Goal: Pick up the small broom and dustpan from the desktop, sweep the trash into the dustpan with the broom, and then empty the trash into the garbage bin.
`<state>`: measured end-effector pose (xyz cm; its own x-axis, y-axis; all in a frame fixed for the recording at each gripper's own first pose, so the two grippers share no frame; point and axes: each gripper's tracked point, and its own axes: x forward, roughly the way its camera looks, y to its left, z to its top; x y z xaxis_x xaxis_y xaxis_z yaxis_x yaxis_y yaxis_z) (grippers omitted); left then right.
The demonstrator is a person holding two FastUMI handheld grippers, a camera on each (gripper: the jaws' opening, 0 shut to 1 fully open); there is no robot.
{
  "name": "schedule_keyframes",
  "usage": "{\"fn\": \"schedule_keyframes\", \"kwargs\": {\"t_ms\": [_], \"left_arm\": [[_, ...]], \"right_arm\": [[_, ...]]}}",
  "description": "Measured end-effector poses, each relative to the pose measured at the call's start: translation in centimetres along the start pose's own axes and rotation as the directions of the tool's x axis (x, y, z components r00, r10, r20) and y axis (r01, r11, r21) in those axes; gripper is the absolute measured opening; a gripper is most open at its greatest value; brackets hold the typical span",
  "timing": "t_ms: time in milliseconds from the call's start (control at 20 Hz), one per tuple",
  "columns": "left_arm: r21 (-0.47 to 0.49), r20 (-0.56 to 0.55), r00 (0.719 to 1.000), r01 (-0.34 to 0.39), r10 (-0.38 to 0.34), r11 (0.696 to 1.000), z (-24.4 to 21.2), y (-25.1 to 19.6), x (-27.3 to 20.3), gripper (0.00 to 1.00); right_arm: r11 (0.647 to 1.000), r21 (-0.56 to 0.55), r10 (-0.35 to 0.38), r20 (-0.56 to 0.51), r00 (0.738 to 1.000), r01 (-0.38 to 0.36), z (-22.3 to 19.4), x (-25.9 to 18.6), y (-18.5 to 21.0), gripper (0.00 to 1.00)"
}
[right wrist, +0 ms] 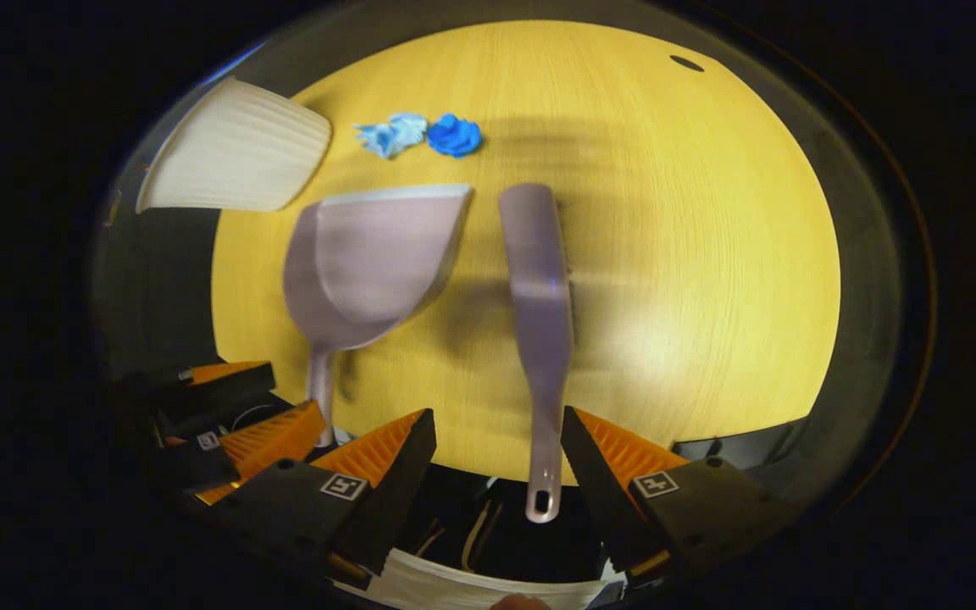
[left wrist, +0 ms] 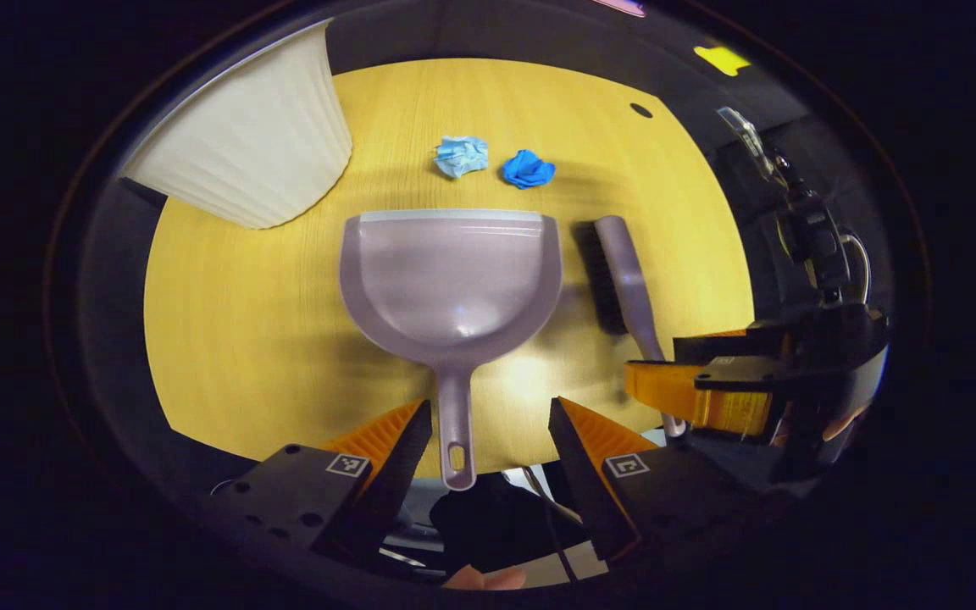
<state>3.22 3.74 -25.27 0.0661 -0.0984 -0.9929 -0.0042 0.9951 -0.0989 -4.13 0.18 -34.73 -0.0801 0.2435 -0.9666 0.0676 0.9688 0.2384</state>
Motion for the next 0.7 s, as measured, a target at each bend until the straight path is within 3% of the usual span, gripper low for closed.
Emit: {"fn": "schedule_keyframes", "kwargs": {"t_ms": [300,700], "left_arm": [[-0.05,-0.092,0.996,-0.001,-0.004,0.999,0.1,0.3,3.1,0.83],[0.058,-0.076,0.99,-0.112,0.116,0.992,1.7,1.8,4.8,0.83]], "right_arm": [[0.998,-0.037,-0.053,-0.045,0.998,0.051,1.9,3.0,-1.2,0.97],[0.993,-0.073,-0.101,-0.064,0.993,0.096,2.2,4.3,-1.8,0.98]]}}
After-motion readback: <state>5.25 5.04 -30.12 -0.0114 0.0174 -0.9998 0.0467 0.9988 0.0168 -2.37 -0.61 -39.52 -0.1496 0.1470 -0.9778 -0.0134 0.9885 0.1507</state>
